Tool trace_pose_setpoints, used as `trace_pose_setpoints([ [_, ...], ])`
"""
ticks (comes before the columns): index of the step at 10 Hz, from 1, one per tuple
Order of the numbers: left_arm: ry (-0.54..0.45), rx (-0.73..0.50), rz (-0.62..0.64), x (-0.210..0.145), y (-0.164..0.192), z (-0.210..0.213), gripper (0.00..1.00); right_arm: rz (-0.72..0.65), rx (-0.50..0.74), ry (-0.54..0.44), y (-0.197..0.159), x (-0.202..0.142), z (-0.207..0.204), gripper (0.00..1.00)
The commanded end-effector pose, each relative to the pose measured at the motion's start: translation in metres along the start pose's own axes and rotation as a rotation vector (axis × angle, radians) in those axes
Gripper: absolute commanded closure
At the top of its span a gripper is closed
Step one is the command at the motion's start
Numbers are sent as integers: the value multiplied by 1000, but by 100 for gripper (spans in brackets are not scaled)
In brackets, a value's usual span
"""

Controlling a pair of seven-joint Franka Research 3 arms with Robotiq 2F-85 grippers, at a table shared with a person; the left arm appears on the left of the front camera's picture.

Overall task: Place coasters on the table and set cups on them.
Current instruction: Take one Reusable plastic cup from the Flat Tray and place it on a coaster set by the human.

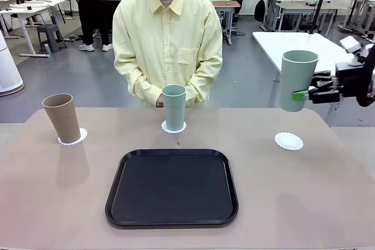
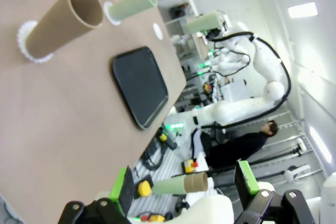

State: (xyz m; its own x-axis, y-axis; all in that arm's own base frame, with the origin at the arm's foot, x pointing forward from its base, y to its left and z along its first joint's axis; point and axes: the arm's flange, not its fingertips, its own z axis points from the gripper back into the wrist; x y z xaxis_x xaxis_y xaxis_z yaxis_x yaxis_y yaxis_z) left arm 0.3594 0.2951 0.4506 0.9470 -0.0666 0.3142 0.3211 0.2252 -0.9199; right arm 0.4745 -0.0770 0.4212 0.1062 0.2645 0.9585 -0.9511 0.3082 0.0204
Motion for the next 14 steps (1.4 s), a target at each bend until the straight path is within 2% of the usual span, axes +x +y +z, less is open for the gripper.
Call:
trace_pose_setpoints([
  [1,-2,5,6,0,-1,1,0,-17,15,-91,-20,-5,10,19],
  [3,-2,5,6,0,-1,1,0,-29,-8,-106,-26,-12,19,19],
  [5,-2,5,6,0,-1,1,0,7,-50,-78,-19,-11,8,19],
  [6,-2,5,6,0,-1,1,0,-44,-9,-75,-23,-16,21,19],
  [11,-2,5,6,0,-1,1,0,-36,-16,-71,-23,-17,19,19],
  [14,-2,5,6,0,-1,1,0,-23,28,-84,-52,-49,3,19],
])
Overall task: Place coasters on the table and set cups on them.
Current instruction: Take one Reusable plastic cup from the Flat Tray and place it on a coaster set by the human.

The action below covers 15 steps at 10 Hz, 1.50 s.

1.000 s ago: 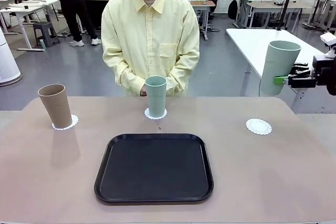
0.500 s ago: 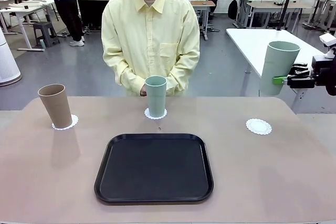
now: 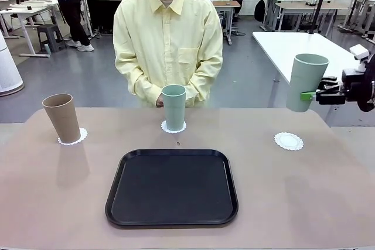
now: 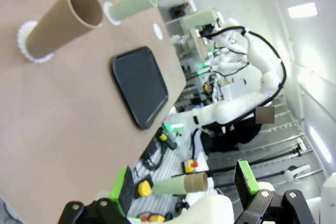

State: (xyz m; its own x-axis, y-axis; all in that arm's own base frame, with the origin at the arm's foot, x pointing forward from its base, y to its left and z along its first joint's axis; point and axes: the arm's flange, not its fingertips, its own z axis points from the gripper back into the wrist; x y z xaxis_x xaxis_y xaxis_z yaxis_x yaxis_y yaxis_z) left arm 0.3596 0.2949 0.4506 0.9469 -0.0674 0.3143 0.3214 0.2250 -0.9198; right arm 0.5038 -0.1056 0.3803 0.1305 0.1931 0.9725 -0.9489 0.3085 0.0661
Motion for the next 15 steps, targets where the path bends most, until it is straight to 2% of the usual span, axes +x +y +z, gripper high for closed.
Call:
trace_pose_setpoints([
  [1,-2,6,6,0,-1,1,0,23,18,-17,-19,-14,-1,19],
  [8,-2,6,6,0,-1,1,0,-16,68,39,-35,-75,2,19],
  [15,-2,6,6,0,-1,1,0,-25,140,21,-28,-117,-13,19],
])
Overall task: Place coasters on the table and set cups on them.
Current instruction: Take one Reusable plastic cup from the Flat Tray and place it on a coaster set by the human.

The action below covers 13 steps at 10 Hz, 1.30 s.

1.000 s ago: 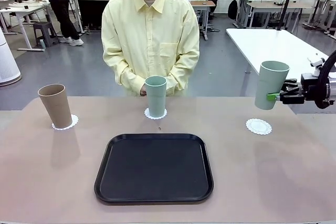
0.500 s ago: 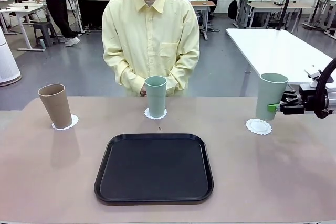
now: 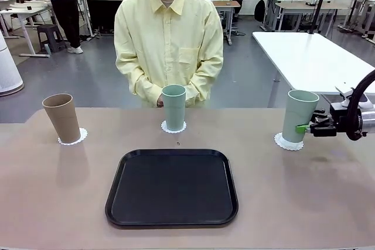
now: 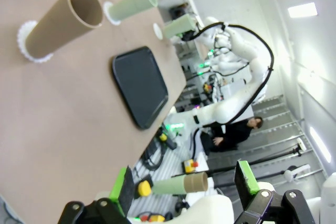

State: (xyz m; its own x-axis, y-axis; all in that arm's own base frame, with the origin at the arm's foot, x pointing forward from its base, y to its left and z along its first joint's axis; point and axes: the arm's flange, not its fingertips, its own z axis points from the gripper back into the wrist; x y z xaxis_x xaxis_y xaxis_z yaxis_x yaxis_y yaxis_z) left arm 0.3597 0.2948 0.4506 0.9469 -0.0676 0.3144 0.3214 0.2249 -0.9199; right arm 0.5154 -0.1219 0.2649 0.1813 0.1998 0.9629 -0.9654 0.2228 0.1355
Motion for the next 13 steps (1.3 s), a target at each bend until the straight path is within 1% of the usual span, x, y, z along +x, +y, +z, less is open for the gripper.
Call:
trace_pose_setpoints([
  [1,-3,6,6,0,-1,1,0,37,48,-1,-5,-6,1,19],
  [5,-3,6,6,0,-1,1,0,65,90,2,-11,-16,-6,19],
  [13,-3,6,6,0,-1,1,0,48,54,-1,-34,-24,-7,19],
])
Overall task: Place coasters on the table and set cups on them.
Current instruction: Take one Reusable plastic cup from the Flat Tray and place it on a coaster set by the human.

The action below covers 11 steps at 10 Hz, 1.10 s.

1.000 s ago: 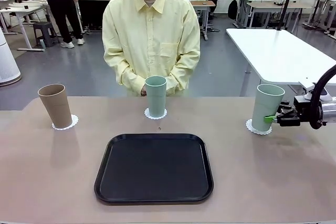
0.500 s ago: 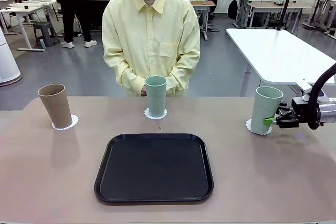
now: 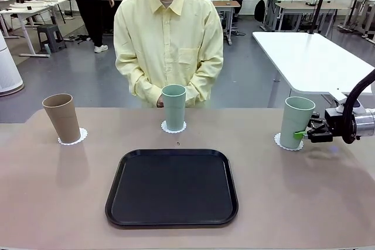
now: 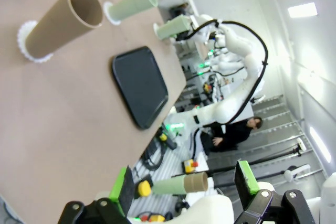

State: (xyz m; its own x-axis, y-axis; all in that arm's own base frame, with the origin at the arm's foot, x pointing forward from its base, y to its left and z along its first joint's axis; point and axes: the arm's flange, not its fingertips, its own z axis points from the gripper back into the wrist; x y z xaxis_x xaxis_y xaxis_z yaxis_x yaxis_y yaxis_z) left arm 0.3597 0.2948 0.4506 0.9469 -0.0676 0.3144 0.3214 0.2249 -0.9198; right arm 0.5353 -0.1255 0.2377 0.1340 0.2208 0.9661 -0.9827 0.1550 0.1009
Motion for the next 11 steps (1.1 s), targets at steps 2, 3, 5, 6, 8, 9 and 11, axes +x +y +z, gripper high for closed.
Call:
trace_pose_setpoints([
  [2,-3,6,6,0,-1,1,0,-11,-5,-15,-12,-1,-1,19],
  [3,-3,6,6,0,-1,1,0,-12,-2,-14,-11,-1,-1,19],
  [5,-3,6,6,0,-1,1,0,-15,3,-7,-12,-1,-1,19],
  [6,-3,6,6,0,-1,1,0,-18,6,-2,-12,-1,-1,0],
  [8,-3,6,6,0,-1,1,0,-19,-2,22,-10,-1,-1,0],
  [9,-3,6,6,0,-1,1,0,-14,-13,53,-9,-1,0,0],
  [11,-3,6,6,0,-1,1,0,-5,-28,138,-4,3,4,0],
])
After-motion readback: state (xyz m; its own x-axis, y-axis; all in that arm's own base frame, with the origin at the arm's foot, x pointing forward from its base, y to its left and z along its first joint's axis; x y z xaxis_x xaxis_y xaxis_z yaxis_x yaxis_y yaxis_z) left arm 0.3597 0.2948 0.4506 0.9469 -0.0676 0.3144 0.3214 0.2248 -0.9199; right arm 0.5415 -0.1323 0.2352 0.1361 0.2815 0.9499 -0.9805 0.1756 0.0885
